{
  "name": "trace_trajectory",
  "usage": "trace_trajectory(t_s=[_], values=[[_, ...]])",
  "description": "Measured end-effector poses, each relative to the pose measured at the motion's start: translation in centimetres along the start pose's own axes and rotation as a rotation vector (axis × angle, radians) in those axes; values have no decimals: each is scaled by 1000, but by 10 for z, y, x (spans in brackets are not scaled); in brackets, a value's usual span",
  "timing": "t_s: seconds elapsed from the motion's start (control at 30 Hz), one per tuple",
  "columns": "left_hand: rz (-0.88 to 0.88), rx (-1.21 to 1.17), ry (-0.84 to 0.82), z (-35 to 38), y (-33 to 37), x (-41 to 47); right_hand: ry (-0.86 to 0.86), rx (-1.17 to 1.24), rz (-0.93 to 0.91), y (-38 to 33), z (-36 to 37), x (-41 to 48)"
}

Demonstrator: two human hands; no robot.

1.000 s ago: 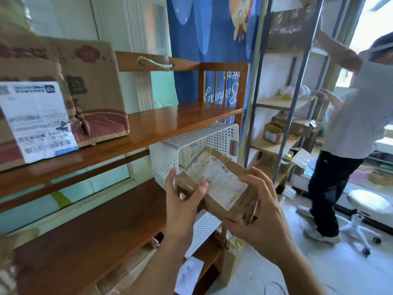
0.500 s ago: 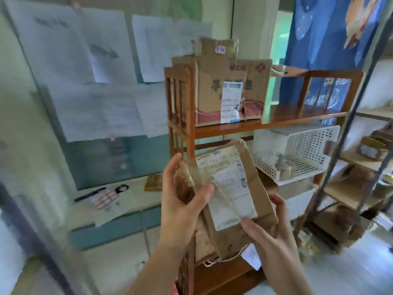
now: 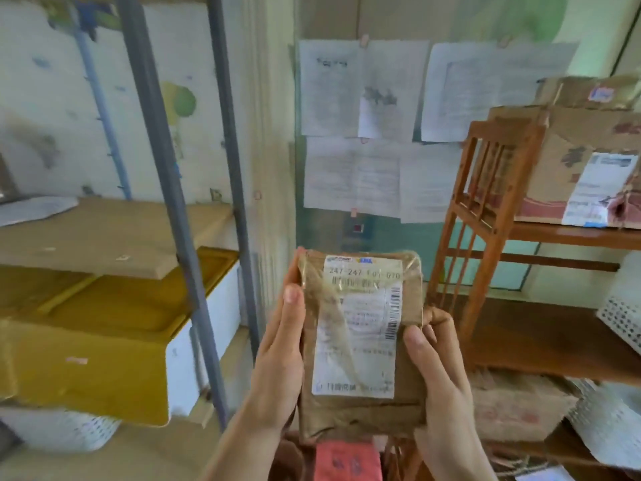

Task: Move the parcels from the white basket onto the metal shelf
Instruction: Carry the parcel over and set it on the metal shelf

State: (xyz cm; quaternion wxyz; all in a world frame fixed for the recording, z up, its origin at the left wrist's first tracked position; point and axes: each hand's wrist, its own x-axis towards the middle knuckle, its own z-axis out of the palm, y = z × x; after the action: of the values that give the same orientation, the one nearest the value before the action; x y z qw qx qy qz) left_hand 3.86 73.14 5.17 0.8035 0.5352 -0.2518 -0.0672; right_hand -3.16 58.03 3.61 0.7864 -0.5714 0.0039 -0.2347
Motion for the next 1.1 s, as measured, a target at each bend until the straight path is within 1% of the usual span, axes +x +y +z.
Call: trace_trajectory(t_s=[0.07, 0.17, 0.3, 0.5, 0.6, 0.7, 0.8, 0.83, 0.87, 0.9, 0.97, 1.0, 1.03, 1.07, 1.1], values=[[-9, 16, 28, -26, 10, -10, -31, 50, 22, 11, 27, -2], [42, 56, 90, -61, 26, -21, -69, 136, 57, 25, 64, -1], [77, 128, 182, -108, 46, -31, -106, 93, 34, 38, 119, 6], [60, 103, 258, -203, 74, -34, -137, 127, 28, 78, 215, 17], [56, 65, 289, -253, 94, -26, -140, 75, 11, 98, 266, 23], [62, 37, 315, -302, 107, -20, -214, 2, -22, 117, 308, 27], [77, -10, 384, -340, 121, -15, -266, -280, -181, 134, 341, 25], [88, -20, 379, -352, 127, -14, -277, -323, -219, 139, 352, 24], [109, -36, 372, -364, 133, -12, -267, -268, -233, 145, 361, 24], [133, -44, 367, -377, 140, -9, -254, -158, -182, 149, 369, 27], [181, -27, 362, -401, 154, -3, -279, 80, -22, 152, 383, 31], [199, 13, 355, -410, 160, 0, -323, 79, -8, 157, 386, 34], [205, 60, 341, -418, 166, 4, -338, 155, 73, 156, 395, 36], [204, 101, 323, -423, 171, 7, -349, 56, 45, 159, 398, 38], [199, 114, 306, -428, 175, 9, -324, 146, 106, 164, 403, 43]])
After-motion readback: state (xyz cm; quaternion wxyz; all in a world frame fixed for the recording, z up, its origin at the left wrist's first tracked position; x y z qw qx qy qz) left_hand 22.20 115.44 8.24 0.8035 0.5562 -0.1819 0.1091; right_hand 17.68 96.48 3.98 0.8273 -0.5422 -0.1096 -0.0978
